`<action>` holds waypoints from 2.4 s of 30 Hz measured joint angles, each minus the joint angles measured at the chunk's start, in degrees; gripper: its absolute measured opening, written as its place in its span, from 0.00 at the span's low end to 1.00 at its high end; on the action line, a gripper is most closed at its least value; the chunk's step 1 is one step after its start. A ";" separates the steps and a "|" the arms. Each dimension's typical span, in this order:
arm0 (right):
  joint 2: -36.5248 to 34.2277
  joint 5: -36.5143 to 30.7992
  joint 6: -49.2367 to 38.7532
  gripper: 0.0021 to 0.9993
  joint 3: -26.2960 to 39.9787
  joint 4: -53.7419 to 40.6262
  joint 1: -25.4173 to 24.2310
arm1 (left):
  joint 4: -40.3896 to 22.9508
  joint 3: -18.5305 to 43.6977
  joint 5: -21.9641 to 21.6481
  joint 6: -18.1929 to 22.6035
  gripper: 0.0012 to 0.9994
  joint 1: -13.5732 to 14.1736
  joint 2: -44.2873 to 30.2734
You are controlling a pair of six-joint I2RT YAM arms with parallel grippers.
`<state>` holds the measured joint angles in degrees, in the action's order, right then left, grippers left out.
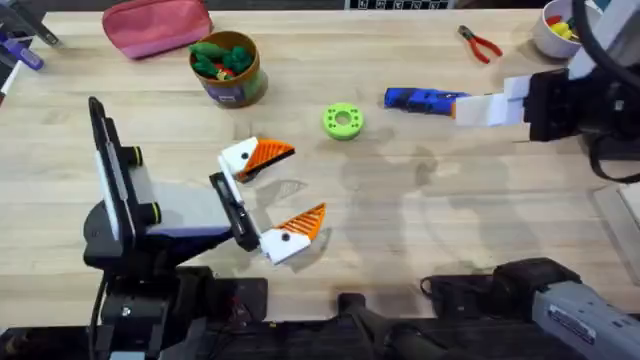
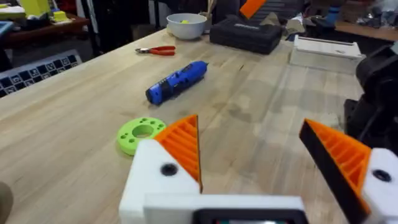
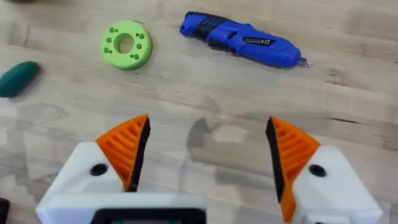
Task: Pick up the gripper from the table and insert it into the empty holder that is missing its gripper. Then pick up a screw, insert it into the mounting hole, and use the screwdriver to tighten it. Finally, clean up the table by picking up the vegetable and placing it into the bucket.
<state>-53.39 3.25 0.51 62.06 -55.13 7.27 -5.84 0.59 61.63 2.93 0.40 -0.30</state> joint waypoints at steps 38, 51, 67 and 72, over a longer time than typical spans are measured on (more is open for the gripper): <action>-0.74 -0.04 0.39 0.99 -0.02 0.71 0.00 | -61.47 62.73 -43.45 7.00 0.99 -0.02 -48.73; -0.74 -0.04 0.39 0.99 -0.02 0.73 0.00 | -64.04 62.81 -50.09 7.36 0.99 1.80 -59.06; -0.74 -0.04 0.39 0.99 -0.02 0.45 0.00 | -64.95 62.85 -59.84 7.44 0.99 15.65 -79.69; -0.72 -0.04 0.39 0.99 -0.02 0.45 0.00 | -64.78 62.85 -62.51 7.60 0.99 15.65 -85.69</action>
<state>-54.11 3.20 0.91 62.04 -54.68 7.27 -70.62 63.44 -0.87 10.52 16.05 -86.00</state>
